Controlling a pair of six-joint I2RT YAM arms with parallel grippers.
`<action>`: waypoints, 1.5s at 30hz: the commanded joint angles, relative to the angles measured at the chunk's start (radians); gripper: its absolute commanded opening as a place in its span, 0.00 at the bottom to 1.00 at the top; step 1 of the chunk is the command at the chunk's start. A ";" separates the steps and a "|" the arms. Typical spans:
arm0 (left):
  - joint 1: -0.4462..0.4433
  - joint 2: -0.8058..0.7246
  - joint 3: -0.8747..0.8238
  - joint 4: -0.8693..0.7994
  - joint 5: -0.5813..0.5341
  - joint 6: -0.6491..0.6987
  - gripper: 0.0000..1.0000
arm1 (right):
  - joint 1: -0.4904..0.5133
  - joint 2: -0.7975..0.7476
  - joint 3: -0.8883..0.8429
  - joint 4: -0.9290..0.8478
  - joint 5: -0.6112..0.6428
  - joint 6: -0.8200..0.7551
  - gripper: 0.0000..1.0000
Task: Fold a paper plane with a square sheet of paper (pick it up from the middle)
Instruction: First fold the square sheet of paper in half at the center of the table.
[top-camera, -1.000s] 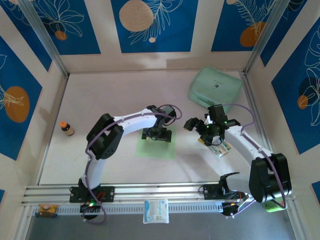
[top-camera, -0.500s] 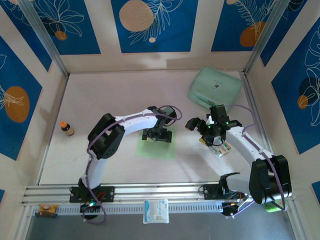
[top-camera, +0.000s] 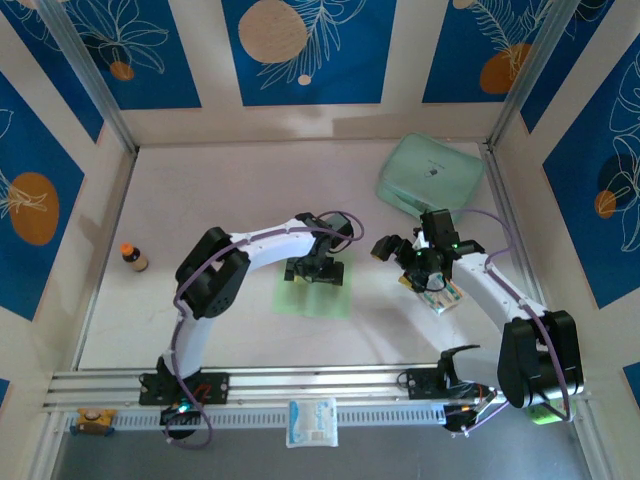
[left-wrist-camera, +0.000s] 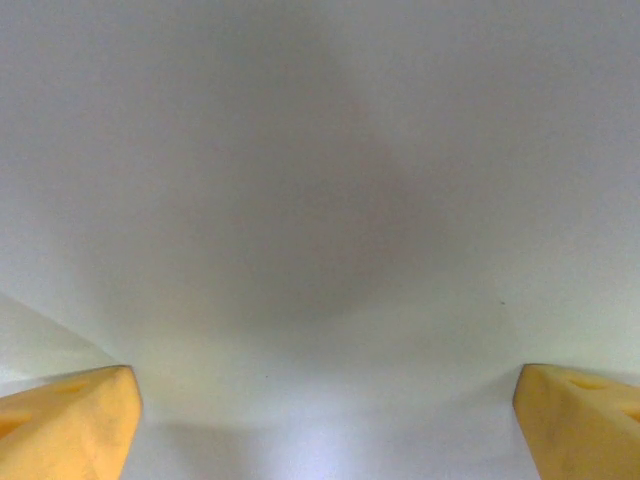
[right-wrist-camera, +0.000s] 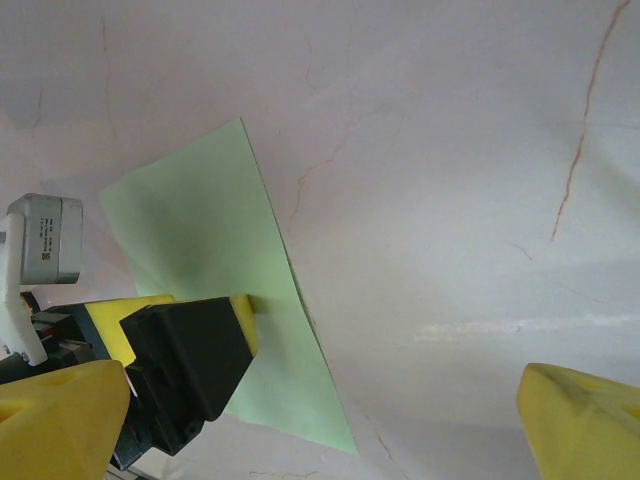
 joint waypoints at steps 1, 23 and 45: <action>-0.010 0.053 -0.039 -0.001 -0.004 -0.017 0.95 | -0.006 -0.021 -0.009 -0.028 -0.024 0.011 1.00; -0.015 -0.103 -0.125 0.145 -0.057 0.007 0.61 | -0.005 -0.139 -0.015 -0.045 0.124 0.132 0.98; 0.075 -0.289 -0.313 0.687 0.425 -0.170 0.45 | -0.060 -0.258 -0.077 -0.050 0.169 0.210 0.97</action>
